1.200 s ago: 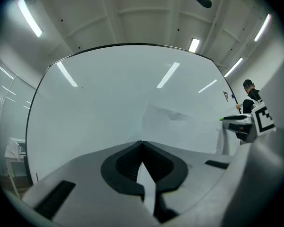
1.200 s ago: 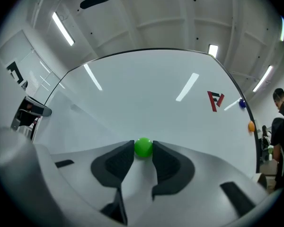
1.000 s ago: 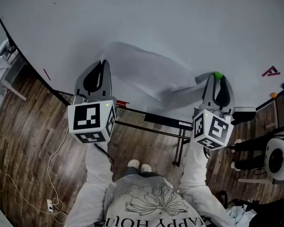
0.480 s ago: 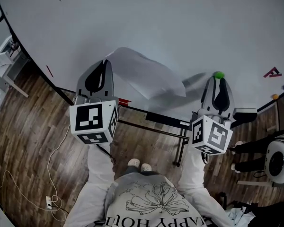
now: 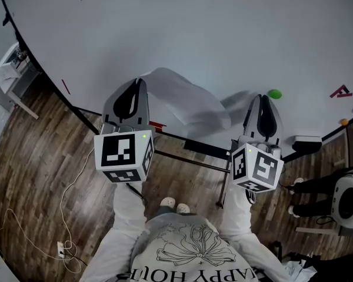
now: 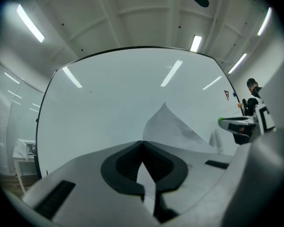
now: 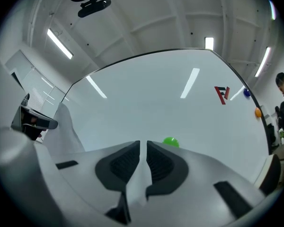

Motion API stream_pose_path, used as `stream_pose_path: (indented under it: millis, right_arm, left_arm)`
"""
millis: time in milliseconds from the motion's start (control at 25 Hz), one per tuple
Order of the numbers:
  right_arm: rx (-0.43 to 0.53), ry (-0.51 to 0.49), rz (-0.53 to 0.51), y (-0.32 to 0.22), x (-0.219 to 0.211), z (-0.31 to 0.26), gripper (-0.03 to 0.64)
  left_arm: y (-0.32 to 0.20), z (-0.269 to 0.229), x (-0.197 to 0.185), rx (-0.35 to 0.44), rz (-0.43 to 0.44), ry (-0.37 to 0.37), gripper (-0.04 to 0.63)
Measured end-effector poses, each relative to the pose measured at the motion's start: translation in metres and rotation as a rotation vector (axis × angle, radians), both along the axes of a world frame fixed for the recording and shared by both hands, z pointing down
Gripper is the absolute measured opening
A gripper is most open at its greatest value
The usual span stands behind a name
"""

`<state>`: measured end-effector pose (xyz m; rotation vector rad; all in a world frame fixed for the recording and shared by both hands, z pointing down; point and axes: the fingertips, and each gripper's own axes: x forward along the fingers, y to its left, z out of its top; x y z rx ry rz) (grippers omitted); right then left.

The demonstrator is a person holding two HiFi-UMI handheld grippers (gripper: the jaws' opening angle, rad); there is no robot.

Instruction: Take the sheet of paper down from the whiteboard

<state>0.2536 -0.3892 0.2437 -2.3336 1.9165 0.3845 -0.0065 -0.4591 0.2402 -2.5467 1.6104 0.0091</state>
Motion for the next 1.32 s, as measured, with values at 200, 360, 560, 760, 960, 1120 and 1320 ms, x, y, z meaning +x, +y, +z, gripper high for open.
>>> stream_pose_path:
  millis: [200, 360, 560, 760, 960, 1120, 1320]
  right_arm:
    - [0.012, -0.017, -0.021, 0.000, -0.004, -0.003, 0.031]
    - [0.005, -0.016, -0.027, -0.002, -0.009, -0.001, 0.017]
    - [0.003, -0.016, -0.025, -0.001, -0.010, 0.001, 0.017]
    - [0.000, -0.023, -0.024, 0.000, -0.009, 0.001, 0.017]
    - [-0.004, -0.025, -0.024, 0.001, -0.008, 0.003, 0.017]
    - [-0.005, -0.027, -0.025, 0.001, -0.008, 0.003, 0.017]
    - [-0.004, -0.024, -0.025, 0.000, -0.011, 0.002, 0.017]
  left_arm:
    - [0.002, 0.000, -0.002, -0.002, -0.001, 0.000, 0.005]
    - [0.003, 0.001, -0.004, -0.002, -0.002, 0.004, 0.005]
    - [0.005, 0.001, -0.003, -0.001, 0.003, 0.002, 0.005]
    - [0.007, -0.001, -0.002, 0.001, 0.005, 0.004, 0.005]
    - [0.007, 0.002, -0.002, -0.005, 0.000, 0.006, 0.005]
    - [0.007, 0.004, -0.001, -0.009, 0.003, 0.006, 0.005]
    - [0.007, 0.004, -0.003, -0.011, 0.007, 0.011, 0.005]
